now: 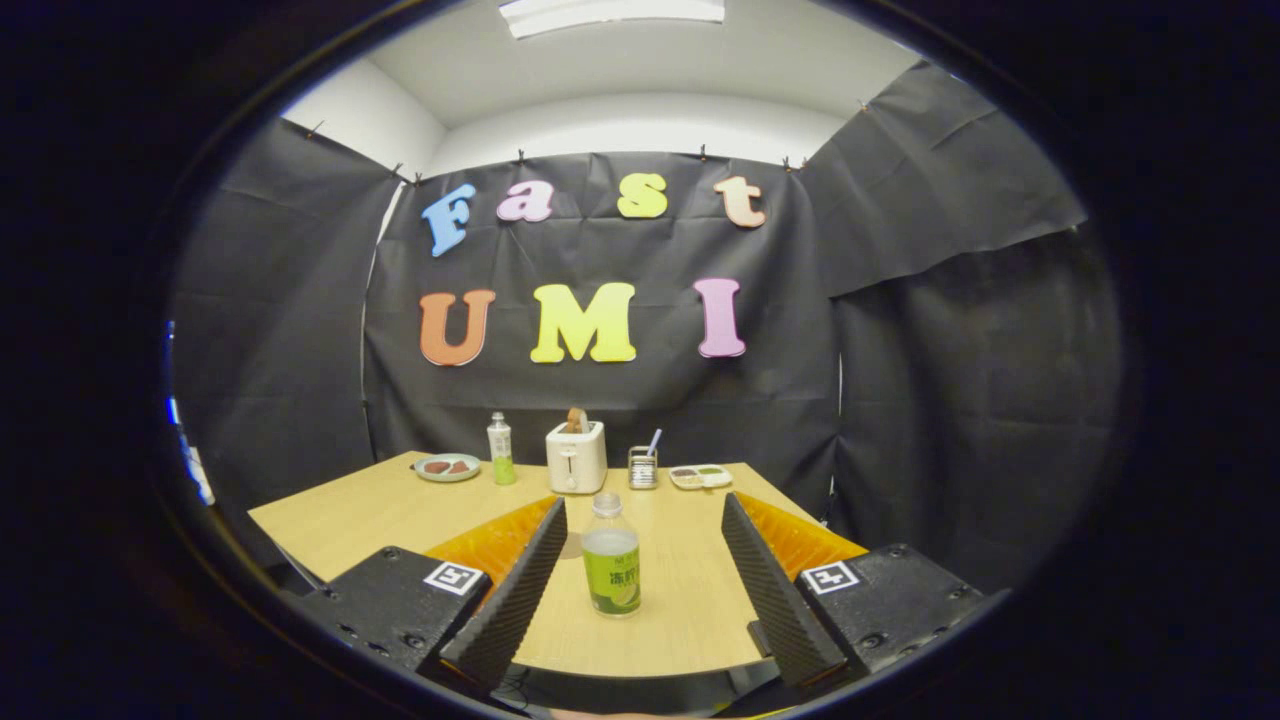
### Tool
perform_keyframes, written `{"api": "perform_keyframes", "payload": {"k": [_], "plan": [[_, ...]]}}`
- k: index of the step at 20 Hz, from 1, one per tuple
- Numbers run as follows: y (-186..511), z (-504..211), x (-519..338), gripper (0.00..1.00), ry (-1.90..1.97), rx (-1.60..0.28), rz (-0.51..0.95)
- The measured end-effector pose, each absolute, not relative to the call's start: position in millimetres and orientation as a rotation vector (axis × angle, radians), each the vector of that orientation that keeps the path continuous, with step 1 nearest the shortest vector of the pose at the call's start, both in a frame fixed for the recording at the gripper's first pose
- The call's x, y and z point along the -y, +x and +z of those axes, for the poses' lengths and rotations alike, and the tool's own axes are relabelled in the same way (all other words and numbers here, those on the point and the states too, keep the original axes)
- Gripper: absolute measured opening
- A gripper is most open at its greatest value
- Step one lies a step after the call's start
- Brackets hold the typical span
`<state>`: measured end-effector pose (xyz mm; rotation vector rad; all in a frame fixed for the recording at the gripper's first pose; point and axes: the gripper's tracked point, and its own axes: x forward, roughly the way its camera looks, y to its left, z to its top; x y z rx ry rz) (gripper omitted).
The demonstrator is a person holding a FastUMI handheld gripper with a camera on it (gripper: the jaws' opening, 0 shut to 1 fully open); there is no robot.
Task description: Take the bottle from table, then pour the juice into the cup, finally place the bottle on the coaster
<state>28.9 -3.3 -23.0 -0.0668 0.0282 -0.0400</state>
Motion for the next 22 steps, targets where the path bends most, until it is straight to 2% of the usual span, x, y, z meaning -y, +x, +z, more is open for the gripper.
{"api": "perform_keyframes", "payload": {"k": [9, 22], "plan": [[77, -65, 11, 1.0, -0.065, -0.076, -0.039], [172, -141, -20, 1.0, -0.11, -0.104, 0.055]]}}
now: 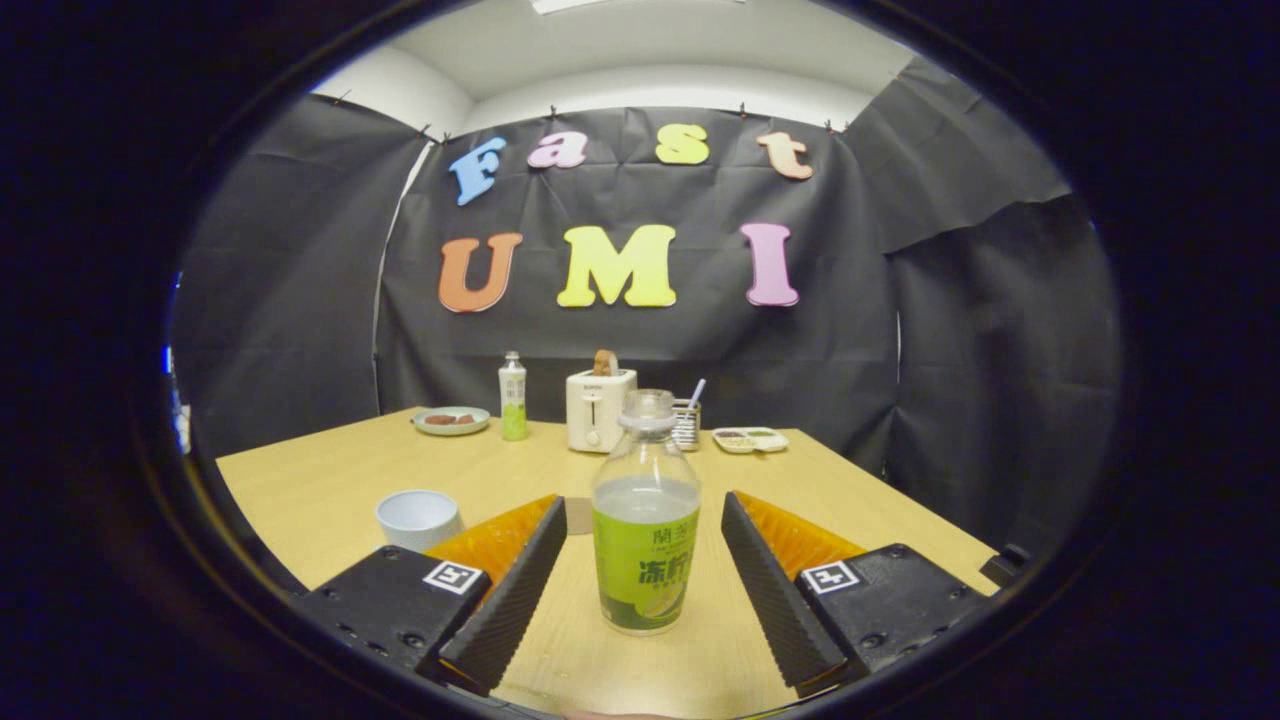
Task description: Take the bottle from table, then pour the juice into the cup, finally place the bottle on the coaster
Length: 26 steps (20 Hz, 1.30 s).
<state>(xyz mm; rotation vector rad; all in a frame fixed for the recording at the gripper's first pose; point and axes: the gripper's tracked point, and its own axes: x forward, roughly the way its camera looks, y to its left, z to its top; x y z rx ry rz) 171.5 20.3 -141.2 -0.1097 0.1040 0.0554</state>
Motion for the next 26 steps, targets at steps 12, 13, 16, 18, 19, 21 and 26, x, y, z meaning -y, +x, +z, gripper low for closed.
{"api": "perform_keyframes", "payload": {"k": [12, 13, 16, 18, 19, 21, 26], "plan": [[219, -167, -12, 0.96, -0.07, -0.142, 0.03], [213, -162, -13, 0.93, -0.065, -0.133, 0.032], [208, -166, -15, 0.85, -0.096, -0.141, 0.044], [202, -164, -12, 0.8, -0.112, -0.156, 0.034], [200, -159, -9, 0.8, -0.117, -0.156, 0.021], [197, -148, -16, 0.8, -0.149, -0.152, 0.043], [191, -110, -13, 0.8, -0.35, -0.127, 0.019]]}}
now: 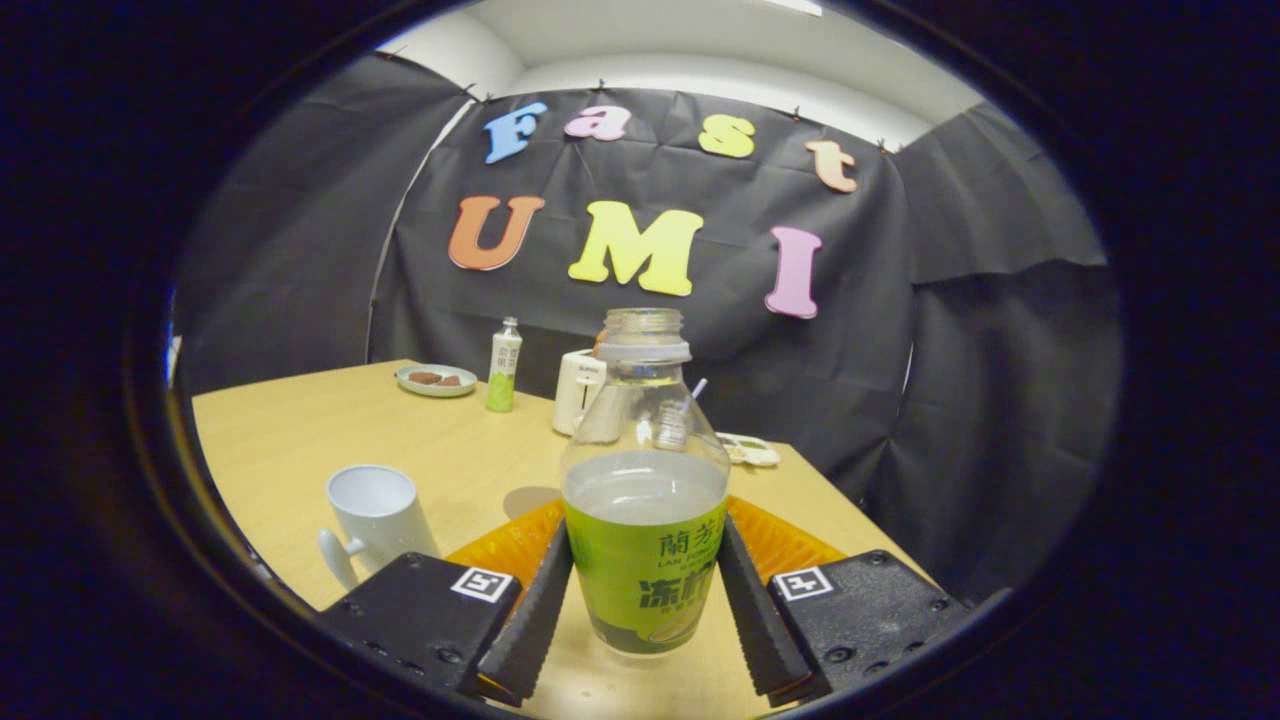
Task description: Take the bottle from table, then pour the juice into the cup, finally place the bottle on the coaster
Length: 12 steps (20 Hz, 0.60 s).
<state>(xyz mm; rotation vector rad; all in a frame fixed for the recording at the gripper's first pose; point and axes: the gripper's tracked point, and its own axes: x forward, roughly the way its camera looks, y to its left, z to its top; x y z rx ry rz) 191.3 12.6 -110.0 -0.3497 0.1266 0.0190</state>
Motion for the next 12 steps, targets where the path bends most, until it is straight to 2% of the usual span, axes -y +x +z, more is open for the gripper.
{"api": "perform_keyframes", "payload": {"k": [5, 12], "plan": [[179, -94, -27, 0.8, -0.566, -0.156, 0.056], [175, -84, -27, 0.81, -0.9, -0.195, -0.027]]}}
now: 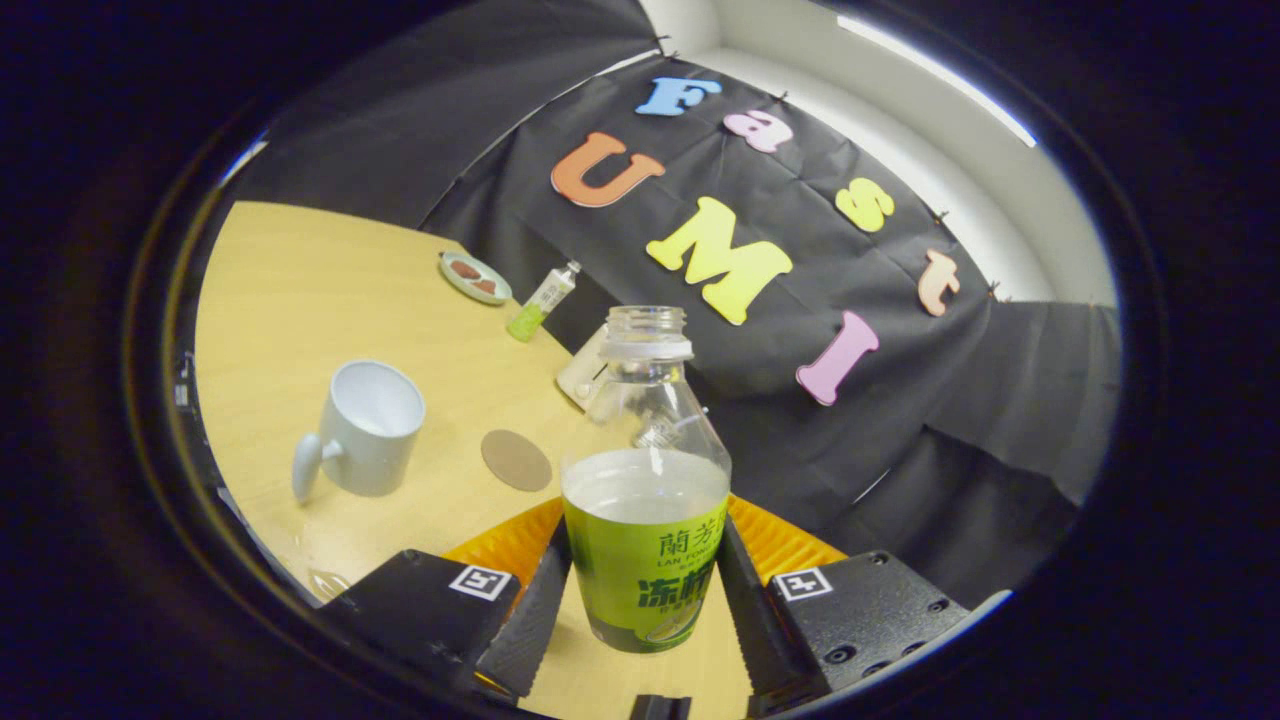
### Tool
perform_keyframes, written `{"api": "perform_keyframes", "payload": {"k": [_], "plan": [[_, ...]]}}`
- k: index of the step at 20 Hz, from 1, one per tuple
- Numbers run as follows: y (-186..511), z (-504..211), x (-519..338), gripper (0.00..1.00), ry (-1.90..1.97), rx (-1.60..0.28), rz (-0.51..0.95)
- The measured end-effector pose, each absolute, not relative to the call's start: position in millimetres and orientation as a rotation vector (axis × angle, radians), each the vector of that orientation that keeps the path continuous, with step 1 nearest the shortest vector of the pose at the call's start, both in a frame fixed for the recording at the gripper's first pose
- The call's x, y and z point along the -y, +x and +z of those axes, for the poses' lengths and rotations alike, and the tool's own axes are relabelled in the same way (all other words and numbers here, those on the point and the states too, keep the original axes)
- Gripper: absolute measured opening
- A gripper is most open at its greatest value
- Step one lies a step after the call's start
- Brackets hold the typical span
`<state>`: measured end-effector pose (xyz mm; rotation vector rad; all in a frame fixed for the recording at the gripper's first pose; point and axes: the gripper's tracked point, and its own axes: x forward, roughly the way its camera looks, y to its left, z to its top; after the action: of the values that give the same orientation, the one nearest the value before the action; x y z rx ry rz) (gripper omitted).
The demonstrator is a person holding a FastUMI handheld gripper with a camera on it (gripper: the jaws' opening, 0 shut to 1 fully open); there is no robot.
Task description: Take the bottle from table, then pour the juice into the cup, finally place the bottle on the coaster
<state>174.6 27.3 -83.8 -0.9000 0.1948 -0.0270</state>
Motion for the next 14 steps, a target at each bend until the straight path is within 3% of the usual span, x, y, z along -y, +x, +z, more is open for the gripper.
{"api": "perform_keyframes", "payload": {"k": [14], "plan": [[182, -77, -68, 0.8, -1.361, -0.181, -0.066]]}}
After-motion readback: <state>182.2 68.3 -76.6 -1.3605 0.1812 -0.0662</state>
